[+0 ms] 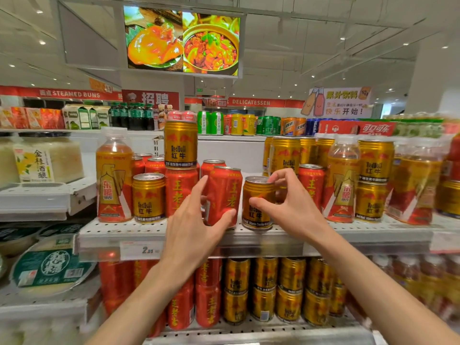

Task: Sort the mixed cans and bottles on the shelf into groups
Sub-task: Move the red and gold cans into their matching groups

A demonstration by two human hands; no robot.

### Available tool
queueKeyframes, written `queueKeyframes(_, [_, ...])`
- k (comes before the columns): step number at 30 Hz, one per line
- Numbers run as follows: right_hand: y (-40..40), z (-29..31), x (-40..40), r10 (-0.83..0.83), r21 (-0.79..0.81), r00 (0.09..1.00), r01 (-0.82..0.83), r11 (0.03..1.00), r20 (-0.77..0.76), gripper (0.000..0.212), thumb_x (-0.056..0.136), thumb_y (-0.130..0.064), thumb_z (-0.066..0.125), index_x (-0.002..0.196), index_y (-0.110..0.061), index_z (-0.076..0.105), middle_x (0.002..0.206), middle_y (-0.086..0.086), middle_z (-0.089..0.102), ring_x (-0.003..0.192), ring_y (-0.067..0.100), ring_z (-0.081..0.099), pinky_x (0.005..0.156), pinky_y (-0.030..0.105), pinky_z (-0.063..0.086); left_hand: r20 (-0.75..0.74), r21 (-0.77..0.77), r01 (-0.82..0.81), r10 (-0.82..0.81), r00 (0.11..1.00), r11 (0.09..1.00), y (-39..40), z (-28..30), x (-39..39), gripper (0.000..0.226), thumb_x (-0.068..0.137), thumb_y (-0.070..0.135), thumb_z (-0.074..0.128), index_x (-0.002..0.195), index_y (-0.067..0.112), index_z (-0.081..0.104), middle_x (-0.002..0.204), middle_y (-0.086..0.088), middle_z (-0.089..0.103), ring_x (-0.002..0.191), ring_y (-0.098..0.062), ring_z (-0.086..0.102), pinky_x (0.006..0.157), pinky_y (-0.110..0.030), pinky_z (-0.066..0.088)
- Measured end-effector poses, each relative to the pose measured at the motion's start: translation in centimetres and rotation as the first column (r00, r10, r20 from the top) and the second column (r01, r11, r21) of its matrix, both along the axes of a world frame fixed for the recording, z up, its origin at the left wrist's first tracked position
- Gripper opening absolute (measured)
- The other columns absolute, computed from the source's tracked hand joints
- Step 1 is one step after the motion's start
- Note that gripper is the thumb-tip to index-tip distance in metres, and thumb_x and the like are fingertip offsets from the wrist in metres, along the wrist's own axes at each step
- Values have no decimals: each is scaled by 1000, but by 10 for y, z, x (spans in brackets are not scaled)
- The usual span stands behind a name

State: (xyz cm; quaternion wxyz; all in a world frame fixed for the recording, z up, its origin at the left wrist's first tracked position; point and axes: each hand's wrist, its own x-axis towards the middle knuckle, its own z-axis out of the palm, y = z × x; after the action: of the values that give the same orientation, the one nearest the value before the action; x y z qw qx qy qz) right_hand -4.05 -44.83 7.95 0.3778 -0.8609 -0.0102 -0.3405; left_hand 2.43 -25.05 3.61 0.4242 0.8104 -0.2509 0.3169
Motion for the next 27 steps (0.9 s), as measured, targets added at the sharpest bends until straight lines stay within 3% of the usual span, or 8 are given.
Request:
queueKeyframes(3, [-2, -2, 0, 15, -19, 1000, -15, 1000, 2, 47, 81, -40, 81, 110, -28, 46, 101, -14, 63, 92, 3, 64, 83, 34, 59, 98, 116, -87, 75, 992, 989, -2, 0, 4, 88, 86, 65, 62, 159, 29, 30, 124, 0, 68, 107, -19, 67, 92, -34, 53])
queueKeyframes(6, [-2, -3, 1, 28, -13, 1000, -28, 1000, -3, 48, 81, -40, 81, 111, -27, 46, 101, -13, 64, 92, 4, 65, 82, 33, 59, 121, 147, -99, 81, 989, 984, 1, -1, 5, 85, 87, 61, 63, 157, 22, 36, 112, 1, 55, 92, -17, 63, 76, -28, 53])
queueKeyframes(10, [0, -5, 4, 39, -6, 999, -39, 999, -3, 48, 82, -41, 81, 111, -28, 46, 101, -14, 63, 90, 1, 62, 77, 24, 55, 102, 143, -103, 88, 991, 984, 6, -4, 9, 81, 89, 54, 68, 155, 16, 41, 96, 9, 53, 85, -11, 57, 79, -29, 54])
queueKeyframes(13, [4, -5, 6, 48, -4, 999, -48, 999, -2, 47, 82, -41, 80, 111, -28, 46, 98, -16, 61, 86, -5, 60, 72, 16, 47, 117, 147, -70, 53, 992, 987, 8, -3, 7, 89, 89, 53, 69, 160, 23, 26, 83, 13, 57, 72, -7, 59, 72, -27, 56])
queueKeyframes(16, [5, -4, 8, 55, 9, 998, -55, 998, -7, 47, 82, -40, 81, 111, -27, 46, 96, -18, 60, 82, -9, 59, 68, 12, 43, 173, 186, -62, 29, 985, 981, 8, 1, 6, 95, 91, 48, 69, 163, 29, 11, 77, 16, 50, 64, -6, 53, 65, -21, 45])
queueKeyframes(21, [9, -4, 14, 65, 7, 998, -65, 998, -14, 47, 82, -42, 80, 112, -28, 46, 108, -17, 58, 96, -5, 56, 74, 15, 44, 187, 255, -114, 66, 980, 960, 10, 2, 17, 93, 94, 49, 65, 162, 37, 3, 72, 12, 62, 67, -14, 68, 65, -35, 59])
queueKeyframes(27, [16, -6, 21, 66, 29, 997, -65, 997, -29, 46, 83, -41, 79, 114, -29, 46, 114, -17, 55, 104, -9, 50, 77, 10, 39, 134, 327, -179, 142, 981, 928, 17, 9, 22, 89, 98, 55, 56, 163, 37, -3, 80, 4, 74, 74, -20, 73, 69, -39, 61])
